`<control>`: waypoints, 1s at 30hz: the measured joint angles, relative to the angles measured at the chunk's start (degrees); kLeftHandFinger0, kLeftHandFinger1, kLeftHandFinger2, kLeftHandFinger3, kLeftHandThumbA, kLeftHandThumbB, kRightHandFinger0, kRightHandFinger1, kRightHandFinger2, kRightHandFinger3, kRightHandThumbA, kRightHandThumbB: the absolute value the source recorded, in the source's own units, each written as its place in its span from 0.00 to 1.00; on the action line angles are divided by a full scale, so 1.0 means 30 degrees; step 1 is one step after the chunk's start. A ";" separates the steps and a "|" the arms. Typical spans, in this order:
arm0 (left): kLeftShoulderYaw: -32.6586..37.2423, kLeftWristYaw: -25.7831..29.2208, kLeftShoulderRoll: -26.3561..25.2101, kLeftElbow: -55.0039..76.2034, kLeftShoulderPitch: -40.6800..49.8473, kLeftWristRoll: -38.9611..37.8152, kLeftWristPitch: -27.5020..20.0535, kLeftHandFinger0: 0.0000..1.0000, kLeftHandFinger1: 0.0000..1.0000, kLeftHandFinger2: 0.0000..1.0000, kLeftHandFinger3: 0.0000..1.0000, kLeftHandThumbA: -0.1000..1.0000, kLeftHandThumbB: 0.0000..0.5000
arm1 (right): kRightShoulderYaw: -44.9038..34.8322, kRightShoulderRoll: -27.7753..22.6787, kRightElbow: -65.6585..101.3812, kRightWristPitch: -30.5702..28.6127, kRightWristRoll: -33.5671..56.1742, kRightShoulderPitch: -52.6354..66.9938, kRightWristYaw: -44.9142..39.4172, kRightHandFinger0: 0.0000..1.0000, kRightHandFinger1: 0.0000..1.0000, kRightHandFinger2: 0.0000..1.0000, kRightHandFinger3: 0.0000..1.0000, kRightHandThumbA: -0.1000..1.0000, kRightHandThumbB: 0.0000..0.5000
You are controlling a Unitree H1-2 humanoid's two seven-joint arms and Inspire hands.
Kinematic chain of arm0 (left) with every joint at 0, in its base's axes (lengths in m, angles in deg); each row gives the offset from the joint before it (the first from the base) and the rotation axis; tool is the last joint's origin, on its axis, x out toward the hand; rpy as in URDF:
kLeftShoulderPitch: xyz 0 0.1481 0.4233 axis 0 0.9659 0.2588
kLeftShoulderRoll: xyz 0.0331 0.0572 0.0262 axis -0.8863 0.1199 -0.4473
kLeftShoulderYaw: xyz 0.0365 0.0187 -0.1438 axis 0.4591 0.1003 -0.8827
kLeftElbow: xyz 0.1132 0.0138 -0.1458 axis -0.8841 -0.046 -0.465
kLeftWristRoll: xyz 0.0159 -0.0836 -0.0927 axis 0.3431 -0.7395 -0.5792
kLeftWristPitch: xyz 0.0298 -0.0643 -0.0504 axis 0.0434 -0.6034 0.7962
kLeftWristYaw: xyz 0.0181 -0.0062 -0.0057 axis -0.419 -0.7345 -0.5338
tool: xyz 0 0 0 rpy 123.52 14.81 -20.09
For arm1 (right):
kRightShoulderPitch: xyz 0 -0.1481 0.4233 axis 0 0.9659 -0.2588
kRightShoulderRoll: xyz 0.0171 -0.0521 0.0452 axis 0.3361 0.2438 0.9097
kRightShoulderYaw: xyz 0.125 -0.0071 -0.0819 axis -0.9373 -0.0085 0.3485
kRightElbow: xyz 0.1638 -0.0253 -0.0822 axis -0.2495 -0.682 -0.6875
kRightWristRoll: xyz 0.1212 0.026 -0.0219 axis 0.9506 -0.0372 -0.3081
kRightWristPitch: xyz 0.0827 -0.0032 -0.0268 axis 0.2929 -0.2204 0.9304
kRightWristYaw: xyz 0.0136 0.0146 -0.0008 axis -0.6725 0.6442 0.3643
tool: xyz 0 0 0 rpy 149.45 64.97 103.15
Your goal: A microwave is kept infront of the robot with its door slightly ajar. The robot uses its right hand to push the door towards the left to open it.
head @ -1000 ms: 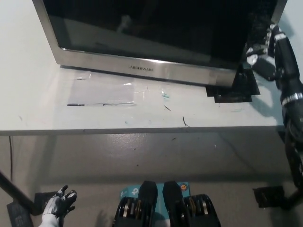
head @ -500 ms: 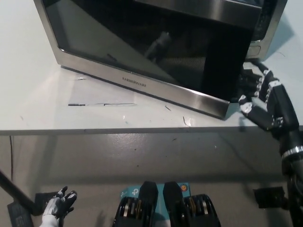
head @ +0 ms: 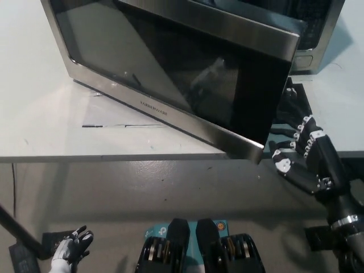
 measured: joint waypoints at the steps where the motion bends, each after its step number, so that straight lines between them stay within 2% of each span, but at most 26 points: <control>1: -0.0002 0.0001 -0.0001 -0.0005 0.0000 -0.0003 -0.0002 1.00 1.00 0.96 0.88 0.44 0.22 | 0.0045 0.0112 0.0229 0.0090 0.0050 0.0186 -0.0001 0.49 0.68 0.80 0.93 0.59 0.23; 2: -0.0002 0.0000 -0.0001 -0.0005 0.0000 -0.0002 -0.0001 1.00 1.00 0.96 0.86 0.43 0.23 | 0.0063 0.0169 0.0312 0.0126 0.0072 0.0269 -0.0002 0.49 0.69 0.80 0.93 0.59 0.24; 4: -0.0003 0.0002 0.0001 -0.0034 -0.0003 -0.0002 -0.0001 1.00 1.00 0.93 0.88 0.43 0.23 | 0.0089 0.0352 0.0470 0.0244 0.0147 0.0466 -0.0004 0.47 0.68 0.79 0.93 0.58 0.22; 5: -0.0002 0.0001 0.0001 -0.0033 -0.0003 -0.0004 0.0001 1.00 1.00 0.94 0.85 0.43 0.23 | 0.0087 0.0438 0.0527 0.0325 0.0182 0.0522 -0.0003 0.47 0.69 0.80 0.92 0.58 0.23; 8: 0.0001 0.0001 -0.0001 -0.0046 -0.0004 -0.0002 -0.0004 1.00 1.00 0.94 0.87 0.43 0.25 | 0.0077 0.0613 0.0767 0.0532 0.0348 0.0710 -0.0003 0.45 0.69 0.79 0.92 0.57 0.17; 11: -0.0002 0.0003 0.0003 -0.0059 -0.0007 -0.0004 0.0012 1.00 1.00 0.97 0.91 0.44 0.22 | 0.0088 0.0832 0.1005 0.0573 0.0769 0.1108 -0.0081 0.49 0.71 0.77 0.93 0.54 0.19; 12: -0.0002 0.0002 -0.0002 -0.0058 -0.0005 -0.0003 0.0019 1.00 1.00 0.98 0.90 0.45 0.21 | 0.0091 0.0963 0.1115 0.0606 0.0995 0.1307 -0.0133 0.50 0.71 0.79 0.93 0.58 0.22; 13: -0.0002 0.0002 -0.0002 -0.0057 -0.0005 -0.0003 0.0022 1.00 1.00 0.98 0.90 0.44 0.20 | 0.0121 0.1079 0.1184 0.0631 0.1155 0.1496 -0.0179 0.50 0.70 0.80 0.93 0.61 0.20; 17: 0.0004 0.0001 -0.0002 -0.0064 -0.0007 -0.0001 0.0018 1.00 1.00 1.00 0.88 0.44 0.20 | 0.0851 0.1163 0.2004 0.0780 0.1240 0.2295 -0.0279 0.47 0.69 0.78 0.92 0.63 0.19; 18: 0.0007 0.0001 -0.0008 -0.0105 -0.0011 0.0001 0.0004 1.00 1.00 0.99 0.91 0.45 0.20 | 0.1102 0.1178 0.2320 0.0852 0.1237 0.2527 -0.0290 0.47 0.69 0.78 0.92 0.66 0.21; 19: 0.0016 0.0001 -0.0017 -0.0144 -0.0011 0.0008 -0.0002 1.00 1.00 0.97 0.90 0.45 0.17 | 0.1319 0.1204 0.2511 0.0893 0.1236 0.2727 -0.0309 0.47 0.68 0.78 0.92 0.66 0.23; 21: 0.0082 0.0003 -0.0026 -0.0182 -0.0009 0.0050 -0.0018 1.00 1.00 0.97 0.92 0.47 0.18 | 0.1817 0.1230 0.2893 0.0958 0.1233 0.3121 -0.0348 0.47 0.67 0.77 0.93 0.67 0.26; 22: 0.0105 0.0002 -0.0028 -0.0179 -0.0009 0.0072 -0.0015 1.00 1.00 0.94 0.90 0.43 0.21 | 0.2008 0.1234 0.3007 0.0977 0.1239 0.3270 -0.0385 0.45 0.65 0.76 0.93 0.69 0.29; 23: 0.0098 0.0003 -0.0024 -0.0161 -0.0013 0.0064 -0.0003 1.00 1.00 0.94 0.90 0.43 0.20 | 0.2397 0.1229 0.3156 0.1004 0.1231 0.3437 -0.0454 0.43 0.65 0.75 0.92 0.69 0.30; 24: 0.0102 0.0004 -0.0026 -0.0141 -0.0013 0.0065 0.0009 1.00 1.00 1.00 0.95 0.51 0.16 | 0.2726 0.1220 0.3288 0.1029 0.1205 0.3586 -0.0519 0.42 0.64 0.75 0.93 0.71 0.32; 25: 0.0150 -0.0001 -0.0042 -0.0136 -0.0013 0.0088 0.0015 1.00 1.00 0.98 0.93 0.48 0.19 | 0.3075 0.1218 0.3373 0.1075 0.1177 0.3723 -0.0602 0.41 0.64 0.75 0.94 0.73 0.34; 26: 0.0158 0.0002 -0.0047 -0.0136 -0.0013 0.0097 0.0024 1.00 1.00 1.00 0.95 0.47 0.18 | 0.3281 0.1223 0.3375 0.1110 0.1156 0.3820 -0.0672 0.43 0.66 0.77 0.94 0.69 0.24; 27: 0.0183 -0.0002 -0.0052 -0.0139 -0.0013 0.0113 0.0026 1.00 1.00 1.00 0.93 0.45 0.20 | 0.3511 0.1227 0.3376 0.1168 0.1134 0.3903 -0.0742 0.43 0.66 0.77 0.93 0.68 0.21; 30: 0.0146 0.0002 -0.0050 -0.0143 -0.0012 0.0096 0.0035 1.00 1.00 1.00 0.90 0.43 0.21 | 0.3712 0.1211 0.3377 0.1296 0.1134 0.4013 -0.0889 0.42 0.65 0.76 0.92 0.65 0.21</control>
